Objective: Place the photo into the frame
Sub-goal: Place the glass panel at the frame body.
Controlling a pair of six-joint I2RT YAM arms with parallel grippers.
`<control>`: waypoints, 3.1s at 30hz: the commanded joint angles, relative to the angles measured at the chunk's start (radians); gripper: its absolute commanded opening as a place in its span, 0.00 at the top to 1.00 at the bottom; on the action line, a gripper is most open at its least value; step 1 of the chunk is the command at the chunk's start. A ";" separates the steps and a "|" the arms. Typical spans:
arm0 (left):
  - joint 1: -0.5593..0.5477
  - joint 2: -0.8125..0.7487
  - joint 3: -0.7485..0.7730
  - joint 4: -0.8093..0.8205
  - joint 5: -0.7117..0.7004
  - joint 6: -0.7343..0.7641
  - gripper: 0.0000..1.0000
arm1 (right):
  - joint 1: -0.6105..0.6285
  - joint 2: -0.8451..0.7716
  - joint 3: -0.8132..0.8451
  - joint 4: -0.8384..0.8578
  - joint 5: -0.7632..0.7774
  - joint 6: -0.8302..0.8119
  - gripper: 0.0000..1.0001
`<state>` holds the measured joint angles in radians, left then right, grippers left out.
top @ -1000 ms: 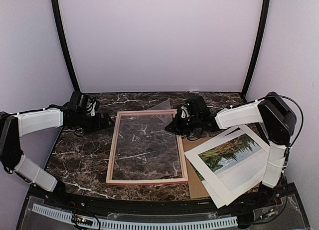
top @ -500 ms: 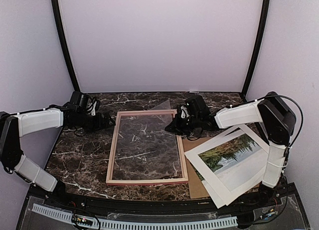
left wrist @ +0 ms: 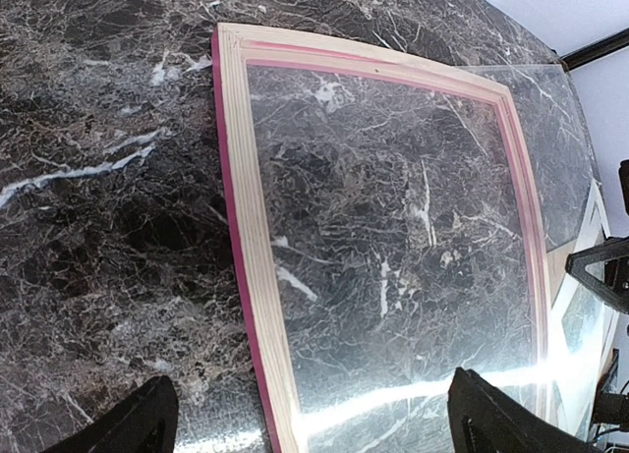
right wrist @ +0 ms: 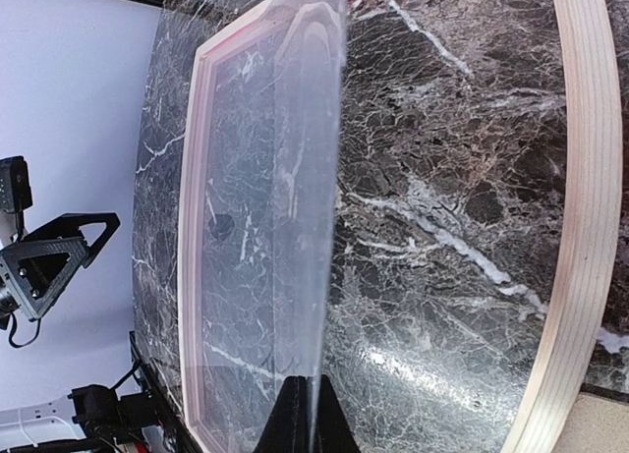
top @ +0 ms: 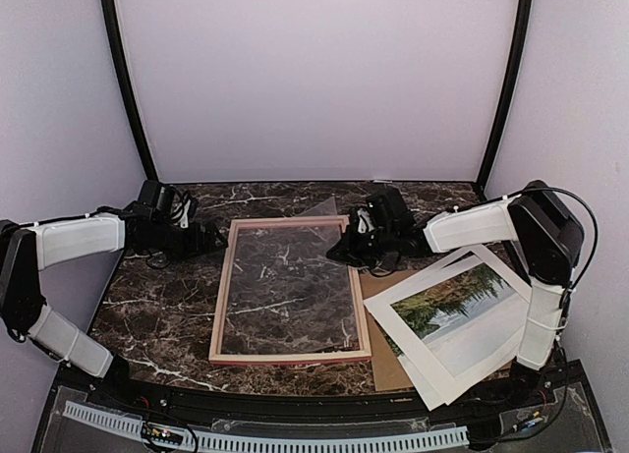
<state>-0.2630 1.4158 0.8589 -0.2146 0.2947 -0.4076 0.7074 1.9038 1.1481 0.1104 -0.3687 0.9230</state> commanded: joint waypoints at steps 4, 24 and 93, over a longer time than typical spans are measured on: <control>-0.007 -0.002 -0.017 0.006 0.003 -0.008 0.02 | -0.008 0.017 0.032 0.009 0.008 -0.020 1.00; -0.007 0.007 -0.014 0.006 0.007 -0.005 0.02 | -0.017 0.023 0.047 0.002 0.011 -0.024 1.00; -0.030 -0.019 0.066 -0.046 -0.049 -0.002 0.01 | 0.001 0.033 0.075 -0.061 -0.035 0.029 0.85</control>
<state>-0.2863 1.4376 0.8963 -0.2340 0.2653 -0.4164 0.7002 1.9709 1.2144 0.0349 -0.3870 0.9390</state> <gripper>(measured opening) 0.985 0.154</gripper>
